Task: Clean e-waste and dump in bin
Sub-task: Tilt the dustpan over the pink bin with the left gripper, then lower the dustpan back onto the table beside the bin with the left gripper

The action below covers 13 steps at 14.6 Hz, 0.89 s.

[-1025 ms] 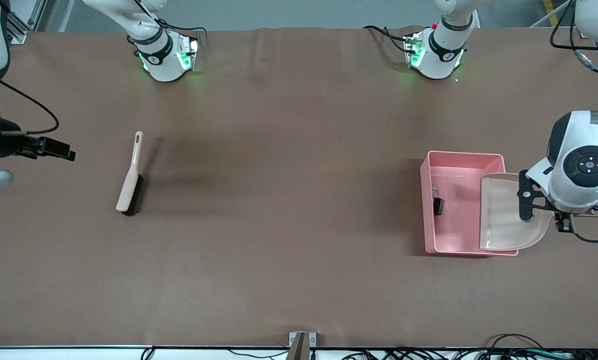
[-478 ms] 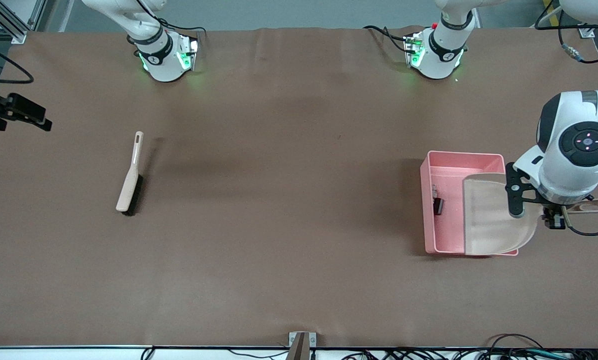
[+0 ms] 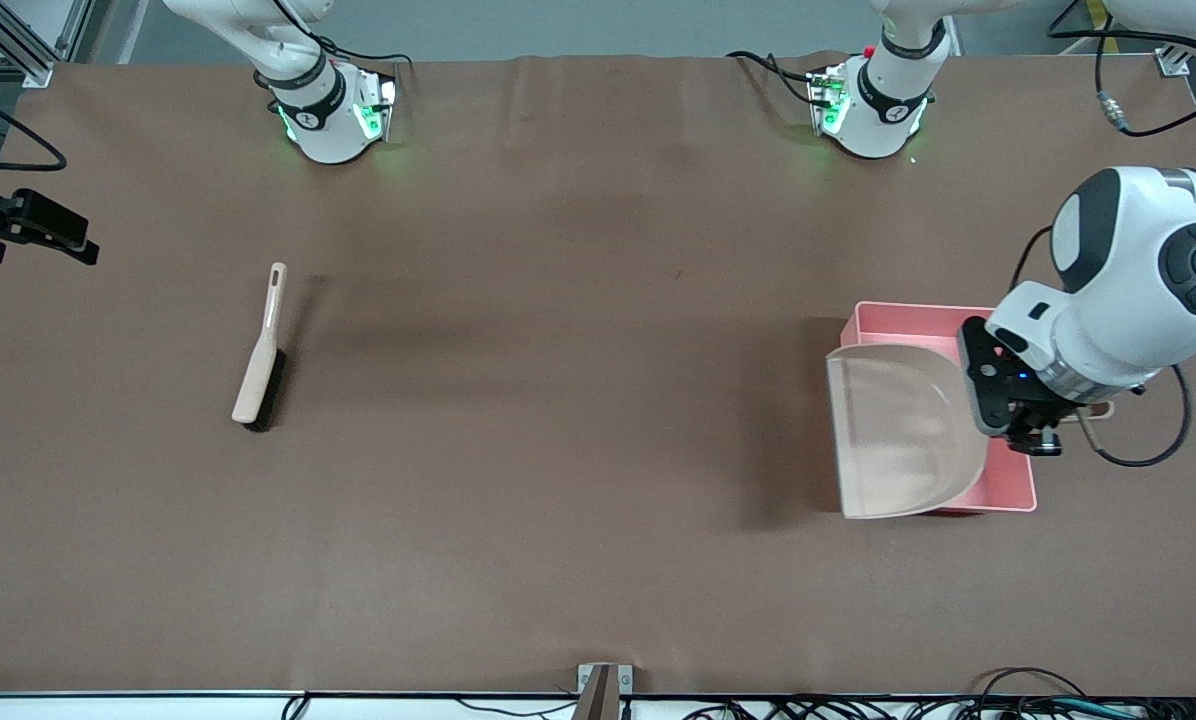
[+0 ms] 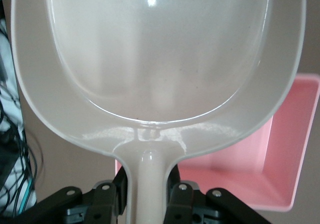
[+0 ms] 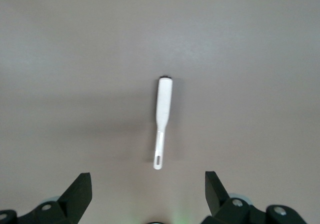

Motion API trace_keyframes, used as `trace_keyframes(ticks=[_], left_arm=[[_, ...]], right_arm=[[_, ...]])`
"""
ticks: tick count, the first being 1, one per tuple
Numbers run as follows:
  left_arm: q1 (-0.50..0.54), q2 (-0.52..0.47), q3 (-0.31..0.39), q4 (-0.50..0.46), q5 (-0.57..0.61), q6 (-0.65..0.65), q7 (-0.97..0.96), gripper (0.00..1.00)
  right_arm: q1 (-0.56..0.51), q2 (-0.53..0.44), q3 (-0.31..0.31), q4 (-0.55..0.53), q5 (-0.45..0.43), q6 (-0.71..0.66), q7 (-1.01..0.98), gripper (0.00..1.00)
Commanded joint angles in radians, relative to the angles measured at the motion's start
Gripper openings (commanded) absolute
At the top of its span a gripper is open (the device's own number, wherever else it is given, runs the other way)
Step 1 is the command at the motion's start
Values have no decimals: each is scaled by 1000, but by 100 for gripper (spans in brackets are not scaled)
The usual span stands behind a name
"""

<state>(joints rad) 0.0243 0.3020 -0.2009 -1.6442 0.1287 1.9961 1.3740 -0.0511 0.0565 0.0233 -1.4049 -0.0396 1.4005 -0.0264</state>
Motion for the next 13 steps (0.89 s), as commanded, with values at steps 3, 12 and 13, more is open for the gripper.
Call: trace_keyframes(ticks=[3, 12, 13], left_arm=[[-119, 68, 14, -5, -66, 35, -38, 1], [-168, 124, -52, -217, -63, 337, -223, 1], [-187, 134, -52, -217, -58, 348, -227, 1]], right_arm=[[-75, -6, -8, 6, -14, -44, -99, 100], [-29, 0, 1, 6, 12, -28, -10, 100], [-29, 0, 1, 6, 12, -28, -10, 100]])
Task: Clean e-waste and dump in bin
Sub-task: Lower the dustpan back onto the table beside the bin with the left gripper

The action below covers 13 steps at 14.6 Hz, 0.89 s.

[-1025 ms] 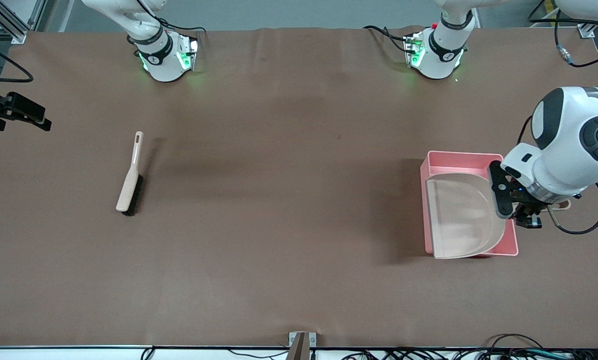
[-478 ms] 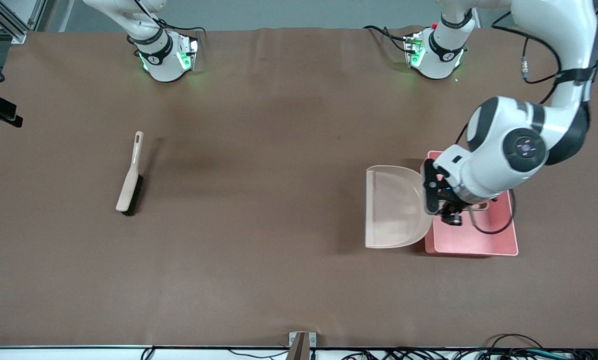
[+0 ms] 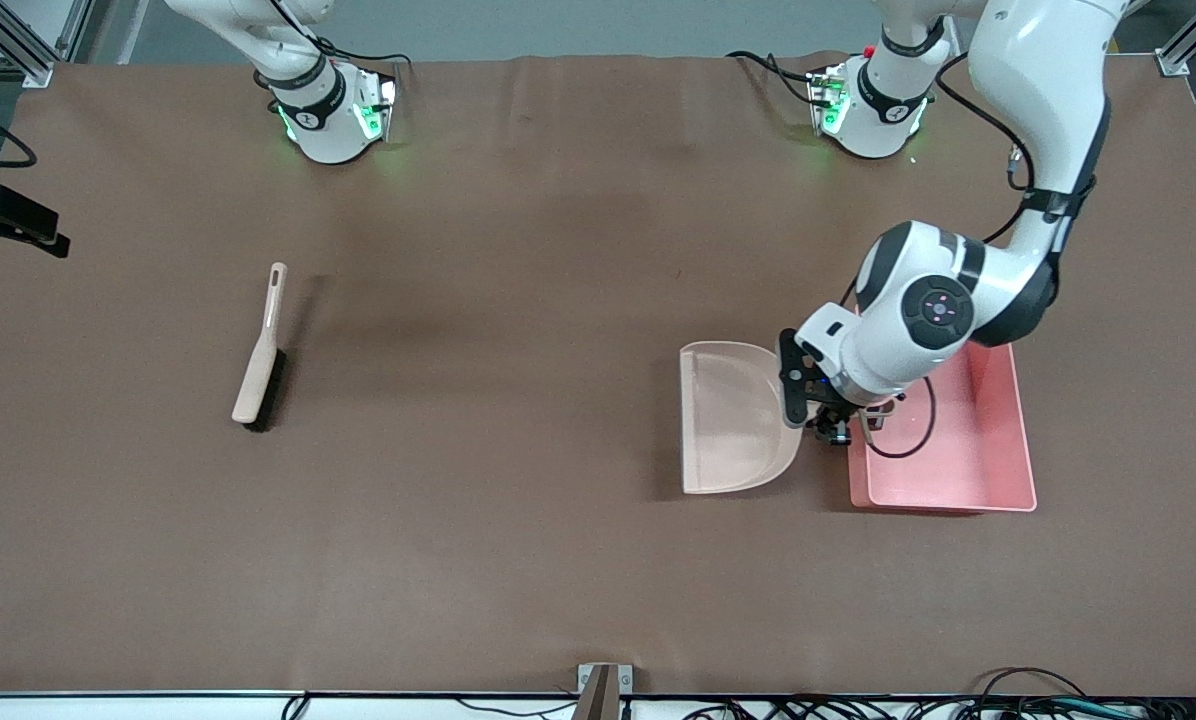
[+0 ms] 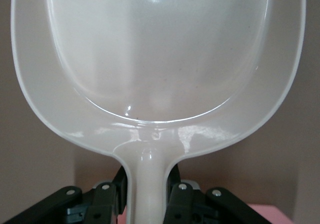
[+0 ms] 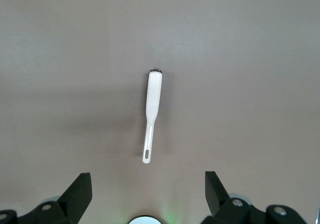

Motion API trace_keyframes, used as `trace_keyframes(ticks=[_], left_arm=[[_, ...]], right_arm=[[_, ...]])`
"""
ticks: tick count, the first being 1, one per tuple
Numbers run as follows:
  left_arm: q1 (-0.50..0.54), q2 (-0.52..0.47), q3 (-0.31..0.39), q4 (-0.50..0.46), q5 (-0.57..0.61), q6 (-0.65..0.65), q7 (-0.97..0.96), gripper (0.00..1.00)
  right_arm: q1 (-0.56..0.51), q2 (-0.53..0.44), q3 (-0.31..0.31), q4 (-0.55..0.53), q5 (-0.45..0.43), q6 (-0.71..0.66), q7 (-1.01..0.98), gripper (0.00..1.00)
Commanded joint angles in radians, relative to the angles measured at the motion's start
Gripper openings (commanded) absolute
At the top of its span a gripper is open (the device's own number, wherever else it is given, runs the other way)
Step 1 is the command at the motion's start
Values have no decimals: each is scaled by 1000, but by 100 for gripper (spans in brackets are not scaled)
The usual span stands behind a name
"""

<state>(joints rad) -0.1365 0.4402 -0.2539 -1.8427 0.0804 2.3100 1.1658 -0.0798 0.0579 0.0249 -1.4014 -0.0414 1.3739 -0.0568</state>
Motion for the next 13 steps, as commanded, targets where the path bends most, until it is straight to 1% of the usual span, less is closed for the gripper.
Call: trace_keyframes(ticks=[1, 3, 5, 9, 10, 13], left_arm=[[-32, 8, 1, -18, -4, 46, -18, 1], [-37, 35, 1, -18, 16, 78, -18, 1], [-37, 54, -5, -20, 62, 94, -18, 1], [-37, 87, -5, -18, 73, 114, -34, 1], [-37, 95, -5, -18, 75, 115, -44, 1], [-35, 103, -4, -18, 133, 120, -76, 1]], right_arm=[[0, -1, 0, 2, 15, -2, 20, 100], [-3, -1, 0, 2, 20, 1, 20, 100], [-5, -1, -2, 2, 32, 24, 20, 100], [-11, -1, -6, -14, 69, 40, 20, 100], [-11, -1, -6, -14, 69, 40, 20, 100], [-12, -1, -8, -14, 67, 40, 18, 100]])
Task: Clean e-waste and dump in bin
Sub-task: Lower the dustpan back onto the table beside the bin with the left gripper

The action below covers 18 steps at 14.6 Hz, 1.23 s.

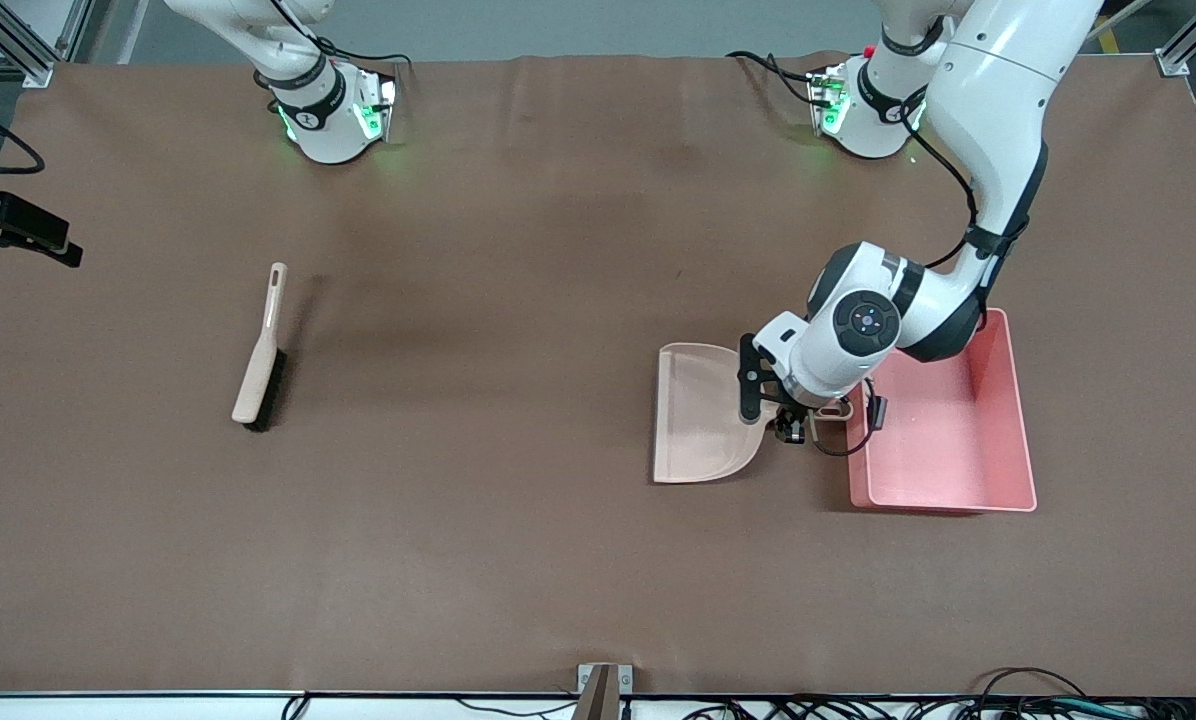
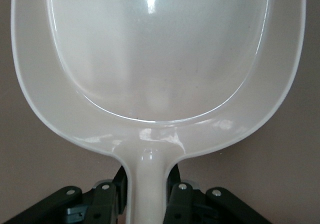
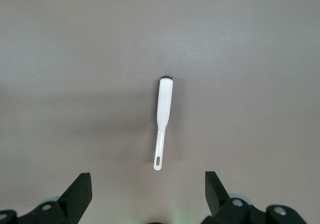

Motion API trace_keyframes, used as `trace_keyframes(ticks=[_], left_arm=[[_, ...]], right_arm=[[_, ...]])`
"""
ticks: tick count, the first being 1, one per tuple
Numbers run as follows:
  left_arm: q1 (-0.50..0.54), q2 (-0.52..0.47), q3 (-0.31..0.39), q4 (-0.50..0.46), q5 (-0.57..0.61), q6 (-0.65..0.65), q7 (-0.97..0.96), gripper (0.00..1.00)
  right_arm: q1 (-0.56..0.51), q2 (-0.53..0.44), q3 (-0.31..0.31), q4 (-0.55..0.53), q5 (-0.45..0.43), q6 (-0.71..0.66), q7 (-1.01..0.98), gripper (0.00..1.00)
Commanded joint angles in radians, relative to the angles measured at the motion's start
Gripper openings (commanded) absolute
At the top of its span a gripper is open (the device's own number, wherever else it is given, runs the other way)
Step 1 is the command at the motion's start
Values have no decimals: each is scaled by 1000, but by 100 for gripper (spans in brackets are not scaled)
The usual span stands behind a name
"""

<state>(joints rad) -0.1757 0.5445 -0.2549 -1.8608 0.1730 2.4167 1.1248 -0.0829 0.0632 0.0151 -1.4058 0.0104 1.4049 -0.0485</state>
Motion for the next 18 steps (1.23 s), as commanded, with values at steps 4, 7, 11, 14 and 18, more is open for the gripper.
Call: trace_keyframes(ticks=[4, 7, 11, 14, 18], left_arm=[[4, 9, -4, 3, 46, 13, -57, 1], [1, 12, -4, 2, 48, 13, -89, 2], [-21, 20, -4, 2, 48, 39, -91, 5], [-27, 26, -3, 3, 49, 47, -91, 5], [-33, 35, -4, 2, 62, 56, -103, 14]], right_arm=[[-11, -6, 2, -10, 16, 11, 10, 100], [-9, -6, 2, -9, 16, 11, 10, 100], [-15, -6, 2, -10, 16, 8, 7, 100], [-14, -6, 2, -12, 16, 5, 7, 100], [-12, -5, 2, -12, 16, 2, 9, 100]])
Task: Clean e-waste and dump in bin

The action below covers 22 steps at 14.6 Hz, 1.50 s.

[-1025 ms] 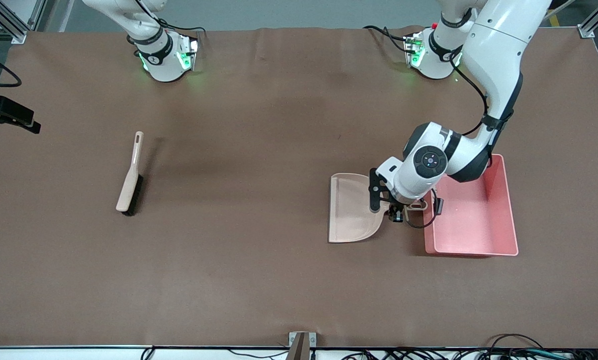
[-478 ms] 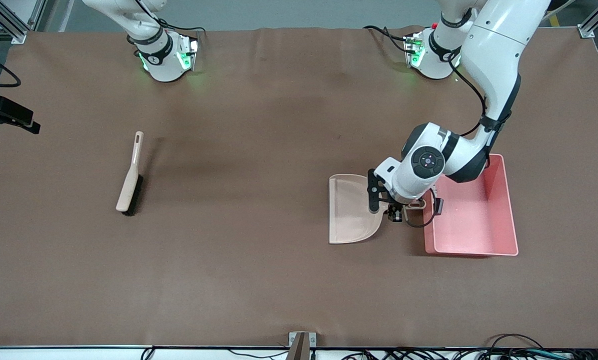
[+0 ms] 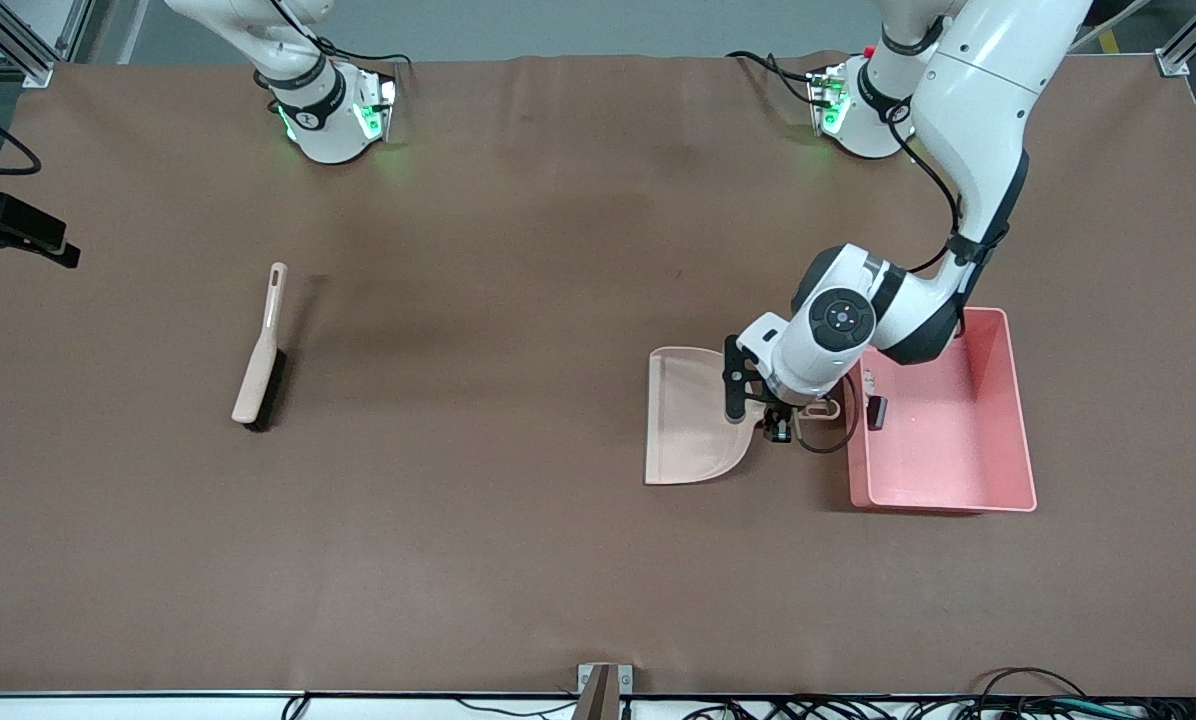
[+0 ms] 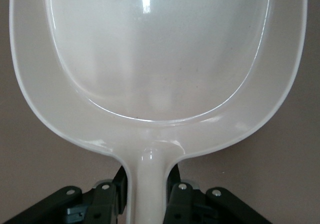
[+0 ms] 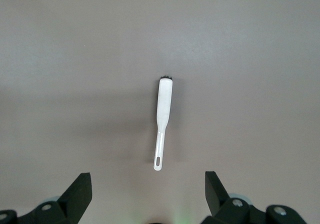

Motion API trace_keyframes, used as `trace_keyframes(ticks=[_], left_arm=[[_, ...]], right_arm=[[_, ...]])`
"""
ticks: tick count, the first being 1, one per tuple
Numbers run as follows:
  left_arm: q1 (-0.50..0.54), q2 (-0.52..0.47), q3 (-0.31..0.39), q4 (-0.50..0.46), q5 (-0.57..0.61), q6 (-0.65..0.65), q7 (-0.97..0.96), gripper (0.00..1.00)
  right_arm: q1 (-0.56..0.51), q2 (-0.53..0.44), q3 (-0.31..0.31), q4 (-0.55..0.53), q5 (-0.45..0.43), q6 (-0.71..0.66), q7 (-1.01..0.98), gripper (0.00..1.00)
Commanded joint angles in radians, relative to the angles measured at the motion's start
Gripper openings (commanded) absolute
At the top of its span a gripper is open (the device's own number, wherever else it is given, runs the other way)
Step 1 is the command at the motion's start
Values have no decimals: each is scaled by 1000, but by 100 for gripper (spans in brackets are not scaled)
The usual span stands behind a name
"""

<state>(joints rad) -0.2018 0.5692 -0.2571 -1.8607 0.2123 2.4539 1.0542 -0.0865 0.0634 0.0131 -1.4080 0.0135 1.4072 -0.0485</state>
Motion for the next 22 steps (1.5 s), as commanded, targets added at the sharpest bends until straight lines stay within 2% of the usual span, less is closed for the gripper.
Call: trace_keyframes(ticks=[1, 3, 5, 7, 10, 14, 18, 20, 22], left_arm=[[-7, 11, -2, 2, 22, 19, -52, 23], [-5, 8, -2, 5, 22, 19, -63, 45], [-2, -5, -2, 5, 15, 13, -72, 99], [-1, -38, -2, 6, 13, 1, -71, 100], [4, -118, 2, 15, -5, -96, -109, 100], [18, -267, 4, 21, -24, -257, -418, 100], [61, -342, 7, 155, -62, -493, -667, 100], [103, -385, 16, 182, -135, -550, -747, 100], [116, -445, 56, 178, -165, -598, -831, 100]], right_arm=[[-9, -7, 4, -9, 13, -2, 9, 100], [-12, -5, 4, -9, 14, -2, 9, 100], [-12, -5, 4, -9, 14, -1, 9, 100], [-12, -5, 4, -11, 13, 2, 7, 100], [-9, -5, 4, -9, 14, 4, 9, 100], [-7, -5, 4, -9, 13, 4, 9, 100], [-10, -2, 5, -9, 14, 9, 9, 100], [-6, -4, 5, -9, 14, 4, 9, 100], [-9, -4, 5, -9, 14, 2, 9, 100]])
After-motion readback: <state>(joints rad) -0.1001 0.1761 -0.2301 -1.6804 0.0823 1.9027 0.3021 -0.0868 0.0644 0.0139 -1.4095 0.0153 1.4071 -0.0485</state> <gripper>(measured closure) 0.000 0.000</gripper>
